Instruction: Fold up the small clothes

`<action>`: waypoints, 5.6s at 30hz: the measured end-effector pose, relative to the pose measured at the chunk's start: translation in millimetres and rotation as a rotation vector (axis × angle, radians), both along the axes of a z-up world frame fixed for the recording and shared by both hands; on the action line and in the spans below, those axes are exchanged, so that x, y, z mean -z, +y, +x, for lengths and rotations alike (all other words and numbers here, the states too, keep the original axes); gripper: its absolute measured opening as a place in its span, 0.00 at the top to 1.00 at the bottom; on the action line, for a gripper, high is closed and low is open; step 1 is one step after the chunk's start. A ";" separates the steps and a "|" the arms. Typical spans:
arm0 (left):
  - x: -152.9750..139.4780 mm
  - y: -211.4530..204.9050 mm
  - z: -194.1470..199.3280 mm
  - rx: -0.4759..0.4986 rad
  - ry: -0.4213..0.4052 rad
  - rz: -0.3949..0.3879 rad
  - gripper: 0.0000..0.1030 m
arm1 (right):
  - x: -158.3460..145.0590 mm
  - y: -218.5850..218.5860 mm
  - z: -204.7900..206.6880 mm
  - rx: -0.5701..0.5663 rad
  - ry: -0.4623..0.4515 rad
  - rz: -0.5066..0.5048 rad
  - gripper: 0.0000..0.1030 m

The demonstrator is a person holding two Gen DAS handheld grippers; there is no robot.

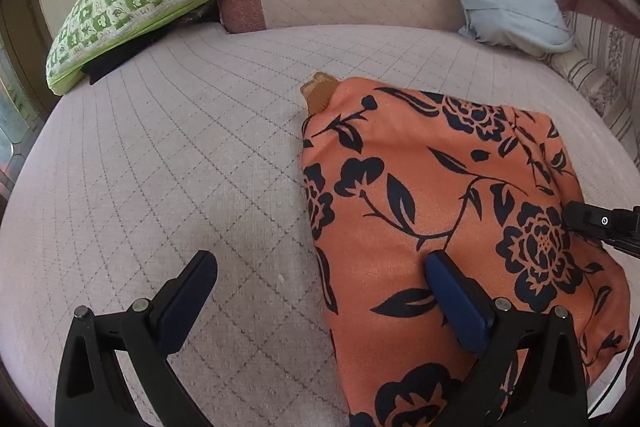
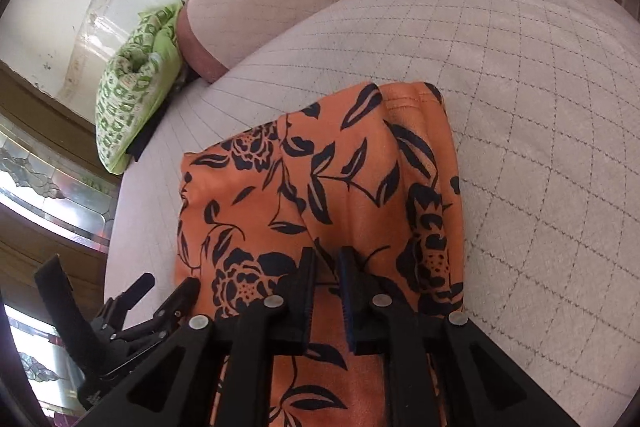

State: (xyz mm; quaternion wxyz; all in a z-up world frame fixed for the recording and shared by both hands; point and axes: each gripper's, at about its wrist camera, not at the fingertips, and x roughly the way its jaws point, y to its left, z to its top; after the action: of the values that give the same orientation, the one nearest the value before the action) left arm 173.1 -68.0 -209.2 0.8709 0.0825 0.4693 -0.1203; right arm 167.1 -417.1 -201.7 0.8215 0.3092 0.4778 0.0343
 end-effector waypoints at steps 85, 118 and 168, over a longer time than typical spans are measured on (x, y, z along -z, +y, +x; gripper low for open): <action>-20.8 1.1 23.7 0.093 0.077 -0.314 0.62 | -5.3 31.7 8.3 0.014 -0.217 0.245 0.53; 3.7 83.9 44.8 -0.201 0.043 -0.111 0.33 | 32.1 116.2 59.9 -0.047 -0.049 0.101 0.47; 8.0 112.2 -31.8 -0.167 -0.028 0.055 0.11 | -10.4 173.2 -31.0 -0.168 -0.119 -0.416 0.63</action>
State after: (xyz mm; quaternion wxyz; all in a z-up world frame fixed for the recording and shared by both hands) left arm 141.3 44.2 -217.3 0.8819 0.0688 0.4652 -0.0334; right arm 136.1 -243.9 -191.3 0.8885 0.0897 0.4495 0.0214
